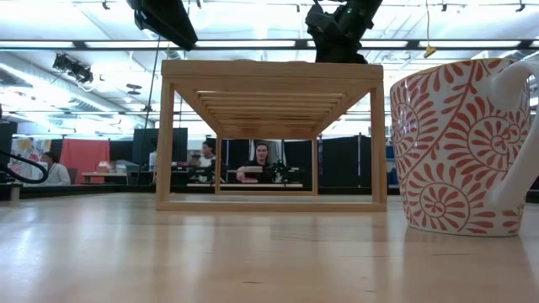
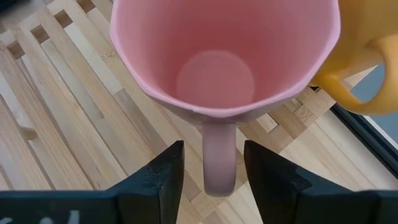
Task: Place coffee mugs
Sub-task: Adjust the yellow cup on the shelf
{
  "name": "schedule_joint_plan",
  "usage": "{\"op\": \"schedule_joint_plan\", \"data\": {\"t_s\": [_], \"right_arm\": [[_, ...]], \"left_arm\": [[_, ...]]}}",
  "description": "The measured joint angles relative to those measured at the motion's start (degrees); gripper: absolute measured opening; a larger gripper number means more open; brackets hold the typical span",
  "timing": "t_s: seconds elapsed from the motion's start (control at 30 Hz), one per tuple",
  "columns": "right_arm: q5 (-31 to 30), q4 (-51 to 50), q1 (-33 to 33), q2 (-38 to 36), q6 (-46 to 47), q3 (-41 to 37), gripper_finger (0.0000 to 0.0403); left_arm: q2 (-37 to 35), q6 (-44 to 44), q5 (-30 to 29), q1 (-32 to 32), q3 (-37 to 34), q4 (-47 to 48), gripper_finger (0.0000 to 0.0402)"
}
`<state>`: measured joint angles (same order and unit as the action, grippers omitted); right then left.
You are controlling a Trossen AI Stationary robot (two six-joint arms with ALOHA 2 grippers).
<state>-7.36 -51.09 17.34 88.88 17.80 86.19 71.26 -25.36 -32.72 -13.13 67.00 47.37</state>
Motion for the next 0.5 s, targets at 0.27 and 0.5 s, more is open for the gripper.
{"op": "schedule_joint_plan", "data": {"t_s": [0.27,0.5], "right_arm": [[-0.01,0.0,0.02,-0.02,-0.47,0.0,0.0173],[0.0,-0.02,0.04,-0.02,-1.95,0.0,0.0172]], "left_arm": [[0.0,0.0,-0.01,0.0,0.0,0.0,0.0185],[0.0,0.0,-0.01,0.0,0.0,0.0,0.0185]]}}
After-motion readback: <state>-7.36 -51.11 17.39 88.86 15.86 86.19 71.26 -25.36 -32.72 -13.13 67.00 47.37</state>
